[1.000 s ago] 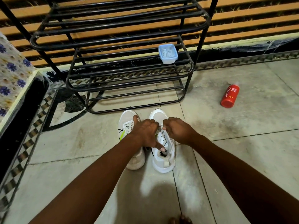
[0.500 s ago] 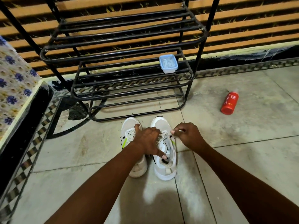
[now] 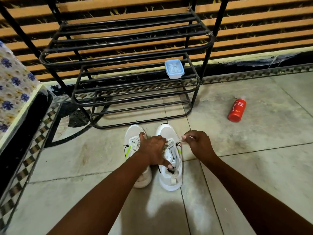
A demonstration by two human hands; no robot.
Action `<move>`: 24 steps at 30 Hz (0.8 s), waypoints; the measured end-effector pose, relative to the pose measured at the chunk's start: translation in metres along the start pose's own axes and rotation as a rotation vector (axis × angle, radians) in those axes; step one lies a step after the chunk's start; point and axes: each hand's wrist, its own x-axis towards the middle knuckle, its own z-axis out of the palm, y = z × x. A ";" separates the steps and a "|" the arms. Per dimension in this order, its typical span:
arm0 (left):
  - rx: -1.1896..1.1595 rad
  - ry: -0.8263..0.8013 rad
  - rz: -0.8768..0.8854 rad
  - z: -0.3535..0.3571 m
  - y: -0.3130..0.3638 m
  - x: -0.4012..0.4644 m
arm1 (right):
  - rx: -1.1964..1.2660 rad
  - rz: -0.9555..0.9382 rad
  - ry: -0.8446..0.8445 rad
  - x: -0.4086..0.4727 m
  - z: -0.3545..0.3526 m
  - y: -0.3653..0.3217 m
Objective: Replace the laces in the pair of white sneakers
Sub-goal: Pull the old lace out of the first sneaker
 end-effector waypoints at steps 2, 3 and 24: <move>0.011 0.004 -0.001 0.001 0.000 0.000 | 0.293 0.192 0.116 -0.002 0.007 -0.005; 0.011 0.003 -0.005 0.002 0.000 -0.001 | 0.463 0.313 0.183 -0.004 0.009 -0.007; 0.017 -0.014 -0.007 -0.003 0.004 -0.002 | -0.635 -0.447 -0.337 -0.009 0.006 0.017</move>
